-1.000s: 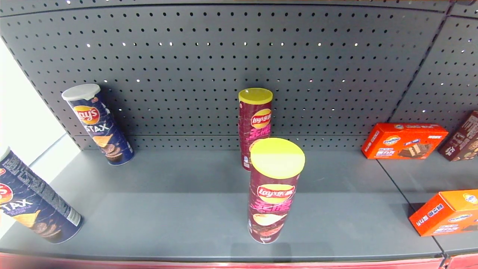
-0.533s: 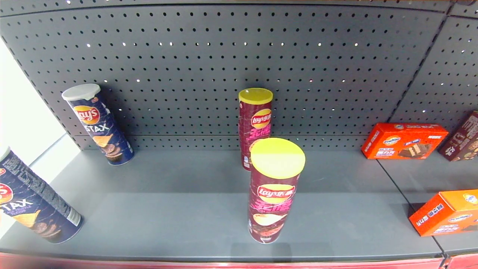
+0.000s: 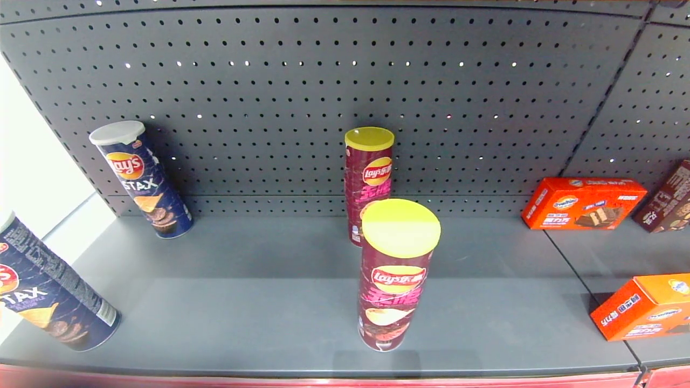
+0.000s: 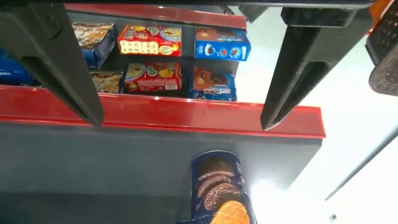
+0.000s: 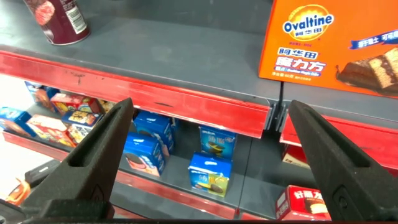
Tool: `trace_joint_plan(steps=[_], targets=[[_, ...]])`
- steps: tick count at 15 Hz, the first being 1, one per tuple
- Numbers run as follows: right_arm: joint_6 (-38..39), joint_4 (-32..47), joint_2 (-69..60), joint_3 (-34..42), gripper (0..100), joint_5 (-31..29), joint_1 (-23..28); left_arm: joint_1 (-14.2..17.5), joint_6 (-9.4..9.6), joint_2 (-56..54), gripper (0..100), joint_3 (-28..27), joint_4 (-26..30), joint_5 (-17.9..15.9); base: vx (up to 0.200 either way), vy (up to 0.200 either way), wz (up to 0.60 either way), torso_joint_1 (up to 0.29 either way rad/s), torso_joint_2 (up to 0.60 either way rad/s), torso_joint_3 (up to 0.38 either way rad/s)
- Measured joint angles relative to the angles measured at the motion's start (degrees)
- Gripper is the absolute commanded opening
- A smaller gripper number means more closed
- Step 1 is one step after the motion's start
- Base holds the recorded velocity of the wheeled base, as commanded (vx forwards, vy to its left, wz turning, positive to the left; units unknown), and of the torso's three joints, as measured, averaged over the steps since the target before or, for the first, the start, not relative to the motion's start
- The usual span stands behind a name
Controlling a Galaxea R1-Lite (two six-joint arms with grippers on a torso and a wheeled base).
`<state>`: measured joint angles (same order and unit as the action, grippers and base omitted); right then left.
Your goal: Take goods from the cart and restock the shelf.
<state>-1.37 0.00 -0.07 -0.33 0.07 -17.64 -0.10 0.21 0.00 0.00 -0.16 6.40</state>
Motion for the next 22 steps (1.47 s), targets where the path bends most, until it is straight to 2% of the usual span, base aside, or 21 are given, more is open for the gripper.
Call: trace_joint_plan(steps=[2,4,8,10,13,15,18,22], targets=[[0.8,0.0,1.1,-4.2,100,-0.9,0.1,-0.1,1.4,0.0,100,0.0,0.0,-1.0,0.0,0.0,0.0,0.0,0.0,0.0],[2.0,-0.1,7.0,-11.5,100,-1.1,-0.2,-0.2,2.06,0.1,100,0.0,0.0,-3.8,0.0,0.0,0.0,0.0,0.0,0.0],[0.2,-3.7,30.0,-23.7,100,2.0,-2.7,-0.1,2.24,0.0,100,0.0,0.0,-4.2,0.0,0.0,0.0,0.0,0.0,0.0],[-1.3,-6.8,41.6,-27.5,100,3.5,-6.6,-0.1,2.33,0.0,100,0.0,0.1,-4.6,0.0,0.0,0.0,0.0,0.0,0.0],[-2.3,-8.6,54.6,-30.2,100,4.3,-15.2,-0.1,2.68,0.0,100,0.0,0.1,-9.5,0.0,0.0,0.0,0.0,0.0,0.0],[-2.5,-9.0,61.3,-31.0,100,4.2,-19.5,-0.1,2.79,0.0,100,0.0,0.2,-9.7,0.0,0.0,0.0,0.0,0.0,0.0],[-2.6,-9.1,68.6,-33.1,100,3.7,-22.7,-0.1,2.79,0.0,100,0.0,0.2,-9.7,0.0,0.0,0.0,0.0,0.0,0.0],[-2.5,-9.1,75.9,-37.6,100,1.5,-23.5,-0.1,2.79,0.0,100,0.0,0.2,-9.7,0.0,0.0,0.0,0.0,0.0,0.0]])
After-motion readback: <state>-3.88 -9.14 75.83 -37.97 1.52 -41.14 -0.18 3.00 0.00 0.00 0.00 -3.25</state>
